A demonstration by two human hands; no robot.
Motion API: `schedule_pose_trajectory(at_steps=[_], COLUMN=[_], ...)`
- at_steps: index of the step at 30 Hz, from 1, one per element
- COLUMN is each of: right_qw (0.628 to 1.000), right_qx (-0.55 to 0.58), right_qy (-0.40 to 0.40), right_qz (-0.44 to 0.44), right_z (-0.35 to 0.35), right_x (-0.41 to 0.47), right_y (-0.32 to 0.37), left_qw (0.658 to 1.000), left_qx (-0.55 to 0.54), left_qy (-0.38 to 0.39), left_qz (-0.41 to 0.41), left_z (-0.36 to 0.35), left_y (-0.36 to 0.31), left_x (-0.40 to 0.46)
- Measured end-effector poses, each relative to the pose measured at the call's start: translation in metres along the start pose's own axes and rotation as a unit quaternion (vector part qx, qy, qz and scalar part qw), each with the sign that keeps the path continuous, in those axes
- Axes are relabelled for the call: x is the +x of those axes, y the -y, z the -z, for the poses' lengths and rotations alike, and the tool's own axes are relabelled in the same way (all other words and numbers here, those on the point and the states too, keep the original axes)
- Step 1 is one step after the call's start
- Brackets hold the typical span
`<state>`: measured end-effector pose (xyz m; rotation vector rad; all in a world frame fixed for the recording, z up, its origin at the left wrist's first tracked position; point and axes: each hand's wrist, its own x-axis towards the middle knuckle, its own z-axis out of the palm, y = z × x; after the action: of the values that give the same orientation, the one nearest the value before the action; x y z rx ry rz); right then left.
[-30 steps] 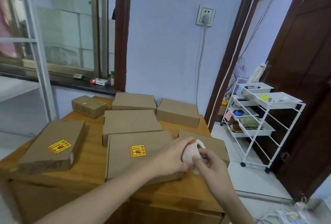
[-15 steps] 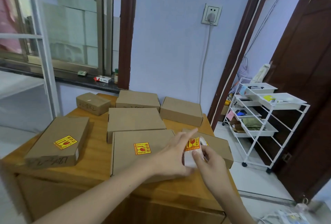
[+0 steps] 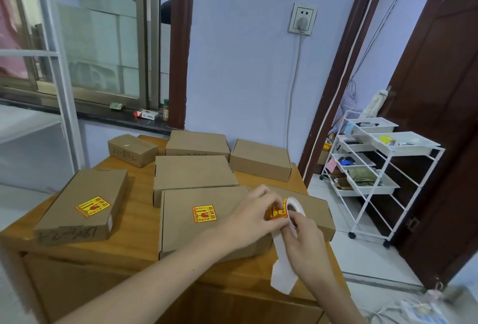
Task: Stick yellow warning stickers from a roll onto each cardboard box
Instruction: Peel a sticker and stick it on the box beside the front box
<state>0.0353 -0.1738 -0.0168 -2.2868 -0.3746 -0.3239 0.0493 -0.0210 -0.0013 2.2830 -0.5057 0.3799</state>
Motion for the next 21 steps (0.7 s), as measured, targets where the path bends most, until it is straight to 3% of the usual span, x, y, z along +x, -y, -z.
schedule_pose_trajectory(at_steps=[9,21], right_qw=[0.988,0.977], right_qx=[-0.126,-0.179], right_qy=[-0.041,-0.060], right_qz=[0.079,0.101], right_z=[0.001,-0.009], right_x=[-0.003,0.002], right_y=[0.002,0.003], left_qw=[0.999,0.995], left_qx=[0.007,-0.005], left_qy=[-0.042,-0.099], left_qz=[-0.033,-0.028], left_z=[-0.004,-0.008], left_y=[0.001,0.004], left_x=[-0.002,-0.007])
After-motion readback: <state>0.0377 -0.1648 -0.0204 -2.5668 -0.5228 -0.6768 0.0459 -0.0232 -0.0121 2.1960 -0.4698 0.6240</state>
